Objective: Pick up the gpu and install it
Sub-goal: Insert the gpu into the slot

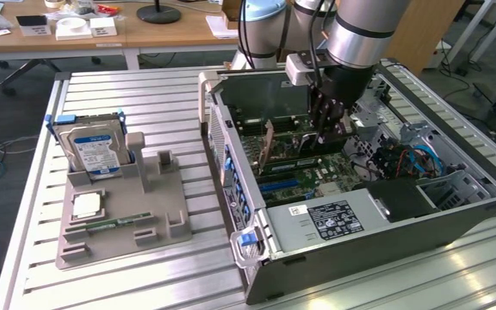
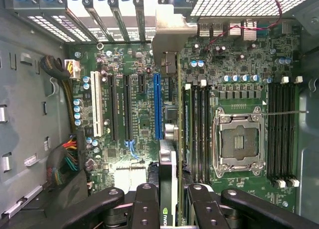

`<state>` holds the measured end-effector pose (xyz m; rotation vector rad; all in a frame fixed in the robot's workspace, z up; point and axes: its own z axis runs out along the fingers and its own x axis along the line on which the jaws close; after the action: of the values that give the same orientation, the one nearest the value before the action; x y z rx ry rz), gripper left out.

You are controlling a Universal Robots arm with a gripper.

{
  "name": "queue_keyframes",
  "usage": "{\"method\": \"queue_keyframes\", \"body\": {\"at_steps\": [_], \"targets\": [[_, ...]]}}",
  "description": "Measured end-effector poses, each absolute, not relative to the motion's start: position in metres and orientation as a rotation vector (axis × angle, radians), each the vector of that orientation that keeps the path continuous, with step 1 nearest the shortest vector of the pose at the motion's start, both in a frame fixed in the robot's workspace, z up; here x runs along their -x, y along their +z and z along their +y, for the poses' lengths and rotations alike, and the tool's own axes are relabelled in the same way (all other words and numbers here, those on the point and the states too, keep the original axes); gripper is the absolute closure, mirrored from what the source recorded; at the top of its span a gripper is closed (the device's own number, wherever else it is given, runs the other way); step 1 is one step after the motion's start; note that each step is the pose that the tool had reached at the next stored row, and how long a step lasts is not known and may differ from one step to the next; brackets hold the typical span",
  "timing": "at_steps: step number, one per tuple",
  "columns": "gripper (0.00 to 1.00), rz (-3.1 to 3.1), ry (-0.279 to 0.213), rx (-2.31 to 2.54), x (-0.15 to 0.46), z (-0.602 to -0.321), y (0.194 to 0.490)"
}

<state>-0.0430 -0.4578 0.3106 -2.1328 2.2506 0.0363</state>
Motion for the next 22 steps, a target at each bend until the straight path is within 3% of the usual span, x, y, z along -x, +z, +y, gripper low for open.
{"method": "queue_keyframes", "body": {"at_steps": [22], "targets": [[0.73,2.251,0.036,2.133,0.0430,-0.4578,0.3084]]}}
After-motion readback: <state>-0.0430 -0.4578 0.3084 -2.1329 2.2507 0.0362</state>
